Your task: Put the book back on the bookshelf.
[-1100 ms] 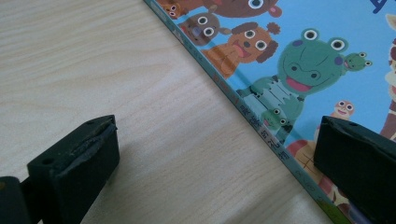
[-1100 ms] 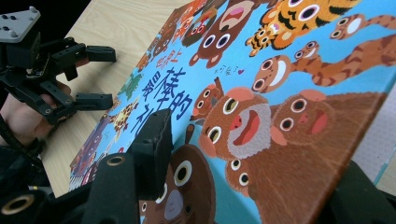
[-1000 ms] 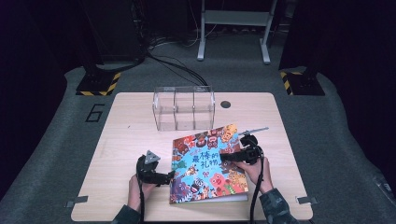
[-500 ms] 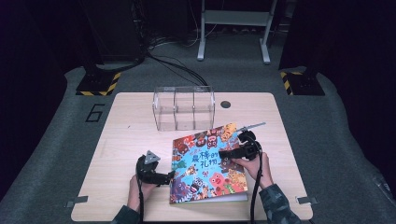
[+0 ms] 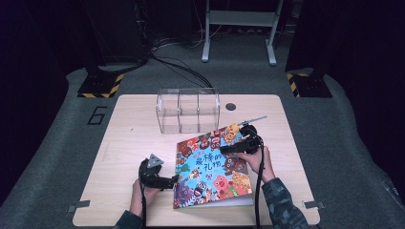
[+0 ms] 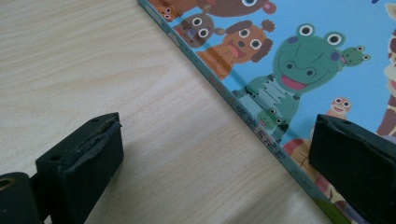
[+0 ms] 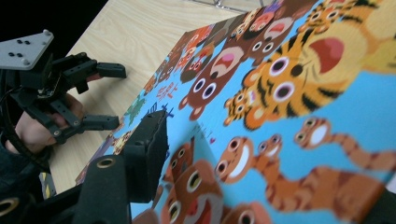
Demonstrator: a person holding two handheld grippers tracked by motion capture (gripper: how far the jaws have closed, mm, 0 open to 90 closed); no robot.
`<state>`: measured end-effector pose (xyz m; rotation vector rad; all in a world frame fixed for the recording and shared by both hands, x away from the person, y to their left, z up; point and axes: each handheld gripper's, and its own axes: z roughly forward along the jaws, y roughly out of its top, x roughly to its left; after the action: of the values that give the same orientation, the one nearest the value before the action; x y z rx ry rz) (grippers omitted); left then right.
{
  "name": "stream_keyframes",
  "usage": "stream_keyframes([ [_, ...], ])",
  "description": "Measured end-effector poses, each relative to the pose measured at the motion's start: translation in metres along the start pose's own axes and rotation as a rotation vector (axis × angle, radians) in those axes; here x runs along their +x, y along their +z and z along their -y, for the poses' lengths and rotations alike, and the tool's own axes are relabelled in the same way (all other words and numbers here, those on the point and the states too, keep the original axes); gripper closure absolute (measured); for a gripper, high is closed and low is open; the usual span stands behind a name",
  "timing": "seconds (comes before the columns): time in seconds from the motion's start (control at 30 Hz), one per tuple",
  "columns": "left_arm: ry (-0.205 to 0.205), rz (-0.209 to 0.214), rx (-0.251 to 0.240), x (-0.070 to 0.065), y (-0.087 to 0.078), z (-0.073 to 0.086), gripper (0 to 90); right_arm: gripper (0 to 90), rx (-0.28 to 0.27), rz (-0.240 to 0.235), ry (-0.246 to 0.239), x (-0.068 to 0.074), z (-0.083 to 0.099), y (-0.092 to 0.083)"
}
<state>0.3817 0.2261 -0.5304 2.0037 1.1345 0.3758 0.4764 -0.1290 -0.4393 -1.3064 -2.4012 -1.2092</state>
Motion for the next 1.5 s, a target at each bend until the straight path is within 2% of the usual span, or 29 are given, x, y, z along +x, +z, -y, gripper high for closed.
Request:
stream_keyframes([
  [0.17, 0.0, 0.001, -0.001, 0.0, 0.0, 0.0, 2.9, 42.5, 0.006, 0.003, -0.012, -0.002, -0.008, 0.005],
  [0.3, 0.003, 0.003, 0.001, 0.001, 0.0, 0.0, 2.9, 44.3, 0.011, -0.01, 0.002, -0.002, -0.015, 0.005],
  [0.43, 0.006, 0.004, 0.0, 0.001, 0.0, 0.0, 2.9, 45.4, 0.007, 0.0, -0.023, -0.002, -0.021, 0.004],
  [0.73, 0.005, 0.003, -0.001, 0.001, 0.0, 0.0, 3.0, 48.9, 0.02, -0.001, -0.012, -0.009, -0.032, 0.005],
  [0.9, 0.004, 0.006, -0.002, 0.001, 0.0, 0.0, 2.9, 49.6, 0.013, -0.016, -0.015, -0.01, -0.035, 0.006],
  [1.2, 0.014, 0.012, 0.0, 0.001, 0.0, 0.0, 2.9, 51.0, 0.014, -0.002, -0.017, -0.012, -0.036, 0.009],
  [1.27, 0.014, 0.012, 0.001, 0.001, 0.0, 0.0, 2.9, 52.0, 0.025, -0.001, -0.005, -0.011, -0.036, 0.008],
  [1.5, 0.018, 0.018, 0.013, 0.001, -0.001, 0.0, 2.9, 57.4, 0.004, -0.021, 0.0, -0.014, -0.034, 0.008],
])
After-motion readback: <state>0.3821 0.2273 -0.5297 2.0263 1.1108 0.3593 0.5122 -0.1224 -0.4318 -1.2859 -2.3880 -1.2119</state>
